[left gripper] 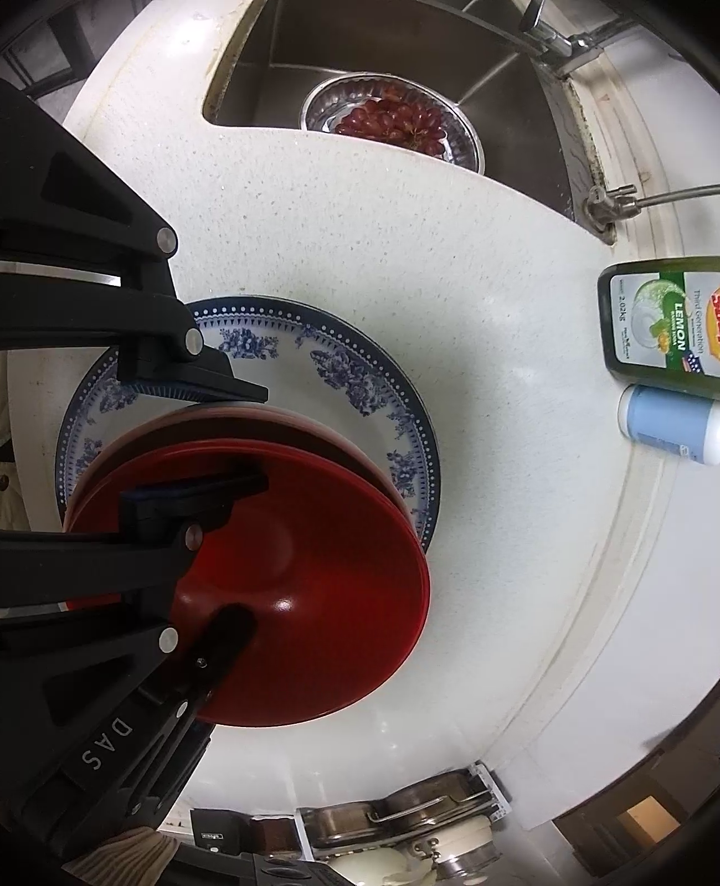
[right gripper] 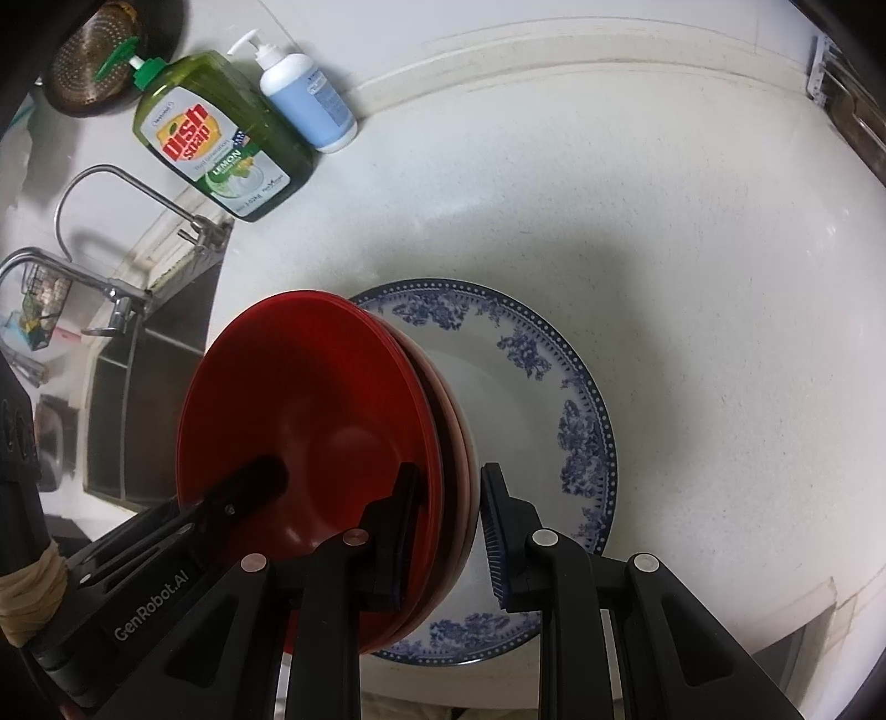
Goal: Organize plates and bowls
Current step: 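Lower the bowl stack onto the blue-and-white plates with both tools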
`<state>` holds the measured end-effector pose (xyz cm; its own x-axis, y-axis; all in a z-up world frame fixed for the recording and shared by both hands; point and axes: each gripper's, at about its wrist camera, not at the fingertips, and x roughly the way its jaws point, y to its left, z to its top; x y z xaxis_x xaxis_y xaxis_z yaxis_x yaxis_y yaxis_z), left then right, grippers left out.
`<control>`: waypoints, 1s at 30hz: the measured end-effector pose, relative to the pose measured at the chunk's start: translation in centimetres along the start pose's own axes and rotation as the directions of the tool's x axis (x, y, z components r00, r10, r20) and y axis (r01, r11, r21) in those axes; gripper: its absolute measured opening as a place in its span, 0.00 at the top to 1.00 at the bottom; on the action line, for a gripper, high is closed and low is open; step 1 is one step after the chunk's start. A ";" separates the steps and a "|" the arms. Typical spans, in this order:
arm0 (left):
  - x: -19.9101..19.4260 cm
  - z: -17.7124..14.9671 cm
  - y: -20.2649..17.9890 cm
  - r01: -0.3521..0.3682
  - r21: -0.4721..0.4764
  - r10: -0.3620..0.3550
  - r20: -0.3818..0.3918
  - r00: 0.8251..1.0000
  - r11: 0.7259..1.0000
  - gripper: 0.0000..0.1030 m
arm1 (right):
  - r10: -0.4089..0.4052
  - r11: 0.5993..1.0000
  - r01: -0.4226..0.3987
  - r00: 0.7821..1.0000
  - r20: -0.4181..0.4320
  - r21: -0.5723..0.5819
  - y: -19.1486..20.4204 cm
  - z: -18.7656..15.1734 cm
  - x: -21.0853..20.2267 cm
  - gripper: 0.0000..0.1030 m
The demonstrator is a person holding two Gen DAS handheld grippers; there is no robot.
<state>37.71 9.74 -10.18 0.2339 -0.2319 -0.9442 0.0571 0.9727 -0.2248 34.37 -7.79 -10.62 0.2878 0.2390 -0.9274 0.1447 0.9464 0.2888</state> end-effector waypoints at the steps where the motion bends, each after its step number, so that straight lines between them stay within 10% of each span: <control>1: 0.1 0.0 -0.1 -0.002 0.002 0.002 -0.002 1.000 1.000 0.76 | -0.001 1.000 0.001 1.000 -0.003 0.003 -0.1 0.0 0.1 0.77; 18: 1.2 0.0 -0.3 -0.004 0.016 0.004 -0.020 1.000 1.000 0.76 | -0.009 1.000 0.009 1.000 -0.021 0.002 -0.5 0.1 1.1 0.76; 25: -1.2 0.1 0.4 -0.082 0.027 0.080 0.087 0.993 0.996 0.50 | -0.012 0.999 0.012 1.000 0.019 -0.034 -0.2 -0.1 0.3 0.73; 30: -4.9 -0.9 0.4 -0.162 0.058 0.144 0.235 0.961 0.985 0.31 | -0.042 0.998 0.048 0.993 0.115 -0.045 0.1 -0.8 -2.6 0.50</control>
<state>35.71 11.30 -5.89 0.4615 -0.0833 -0.8832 0.0750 0.9957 -0.0548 32.87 -8.15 -8.40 0.3880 0.1725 -0.9054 0.1154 0.9655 0.2334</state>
